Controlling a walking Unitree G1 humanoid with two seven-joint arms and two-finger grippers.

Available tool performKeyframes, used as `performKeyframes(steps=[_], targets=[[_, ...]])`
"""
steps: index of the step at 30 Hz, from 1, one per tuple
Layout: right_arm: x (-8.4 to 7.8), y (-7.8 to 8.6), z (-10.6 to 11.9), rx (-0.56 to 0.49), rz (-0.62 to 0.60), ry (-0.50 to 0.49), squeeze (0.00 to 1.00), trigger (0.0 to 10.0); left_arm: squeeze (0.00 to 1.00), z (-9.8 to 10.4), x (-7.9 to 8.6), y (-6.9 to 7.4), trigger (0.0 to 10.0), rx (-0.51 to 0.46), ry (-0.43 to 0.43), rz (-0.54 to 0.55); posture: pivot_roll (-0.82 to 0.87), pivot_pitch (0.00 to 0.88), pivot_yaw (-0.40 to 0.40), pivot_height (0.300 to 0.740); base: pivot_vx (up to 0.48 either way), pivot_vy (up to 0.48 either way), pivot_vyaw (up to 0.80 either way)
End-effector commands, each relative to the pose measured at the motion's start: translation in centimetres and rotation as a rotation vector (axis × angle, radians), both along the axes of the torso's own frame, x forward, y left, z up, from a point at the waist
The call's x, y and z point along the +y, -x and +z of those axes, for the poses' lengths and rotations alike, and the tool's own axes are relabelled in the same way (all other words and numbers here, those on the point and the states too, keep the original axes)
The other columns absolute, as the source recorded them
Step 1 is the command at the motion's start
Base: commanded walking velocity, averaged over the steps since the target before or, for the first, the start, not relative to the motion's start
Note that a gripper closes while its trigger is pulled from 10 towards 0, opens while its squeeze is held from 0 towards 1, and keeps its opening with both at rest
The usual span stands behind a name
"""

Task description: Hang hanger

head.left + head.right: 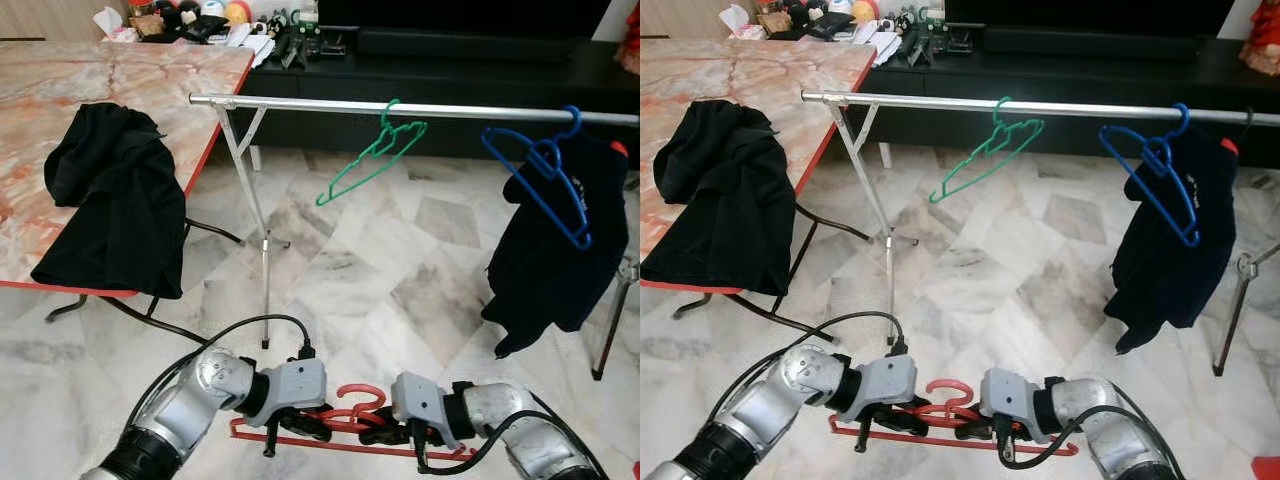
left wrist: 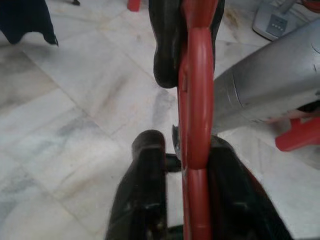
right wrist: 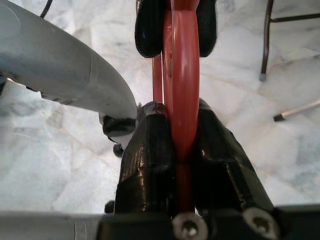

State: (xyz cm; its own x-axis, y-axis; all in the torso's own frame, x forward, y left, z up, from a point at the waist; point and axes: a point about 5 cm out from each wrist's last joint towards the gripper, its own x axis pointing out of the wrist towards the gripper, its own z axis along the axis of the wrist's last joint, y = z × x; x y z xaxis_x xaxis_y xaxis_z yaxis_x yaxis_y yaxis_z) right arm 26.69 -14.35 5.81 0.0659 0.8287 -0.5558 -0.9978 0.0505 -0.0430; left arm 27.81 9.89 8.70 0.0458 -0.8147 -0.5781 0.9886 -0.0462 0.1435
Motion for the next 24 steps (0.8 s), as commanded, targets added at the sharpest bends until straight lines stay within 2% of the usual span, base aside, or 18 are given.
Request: performKeyframes(steps=[1, 6, 7, 11, 12, 17, 20, 22, 24], targets=[[0.5, 1.3, -1.5, 0.058, 0.063, 0.048, 0.0, 0.0, 1.0, 1.5, 0.6, -0.7, 10.0, -0.032, 0.041, 0.018, -0.08, 0.204, 0.054, 0.74, 0.0, 0.0, 0.0], [0.6, 1.9, -1.8, 0.071, 0.082, 0.06, 0.0, 0.0, 1.0, 1.8, 2.1, -0.6, 10.0, 0.025, 0.06, 0.041, -0.1, 0.197, 0.066, 0.74, 0.0, 0.0, 0.0], [0.5, 1.9, -1.8, 0.072, 0.078, 0.06, 0.0, 0.0, 1.0, 1.9, 3.0, -0.7, 10.0, 0.049, 0.067, 0.061, -0.1, 0.197, 0.073, 0.74, 0.0, 0.0, 0.0], [0.5, 1.9, -1.9, 0.077, 0.074, 0.063, 0.0, 0.0, 1.0, 2.4, 4.6, -1.2, 10.0, 0.08, 0.09, 0.118, -0.11, 0.189, 0.088, 0.74, 0.0, 0.0, 0.0], [0.5, 1.9, -1.9, 0.077, 0.074, 0.063, 0.0, 0.0, 1.0, 2.4, 4.6, -1.2, 10.0, 0.08, 0.09, 0.118, -0.11, 0.189, 0.088, 0.74, 0.0, 0.0, 0.0], [0.6, 2.1, -2.2, 0.08, 0.086, 0.08, 0.0, 0.0, 1.0, 3.5, 6.7, -2.2, 10.0, 0.103, 0.183, 0.243, -0.13, 0.182, 0.105, 0.74, 0.0, 0.0, 0.0], [0.4, 2.2, -2.1, 0.084, 0.086, 0.082, 0.0, 0.0, 1.0, 3.6, 8.6, -2.0, 10.0, 0.145, 0.252, 0.341, -0.14, 0.176, 0.107, 0.74, 0.0, 0.0, 0.0], [0.4, 2.2, -2.1, 0.086, 0.086, 0.084, 0.0, 0.0, 1.0, 3.5, 9.1, -2.0, 10.0, 0.152, 0.273, 0.37, -0.14, 0.175, 0.108, 0.74, 0.0, 0.0, 0.0], [0.3, 2.2, -2.2, 0.089, 0.089, 0.09, 0.0, 0.0, 1.0, 3.5, 10.2, -2.0, 10.0, 0.176, 0.337, 0.456, -0.14, 0.173, 0.114, 0.74, 0.0, 0.0, 0.0]])
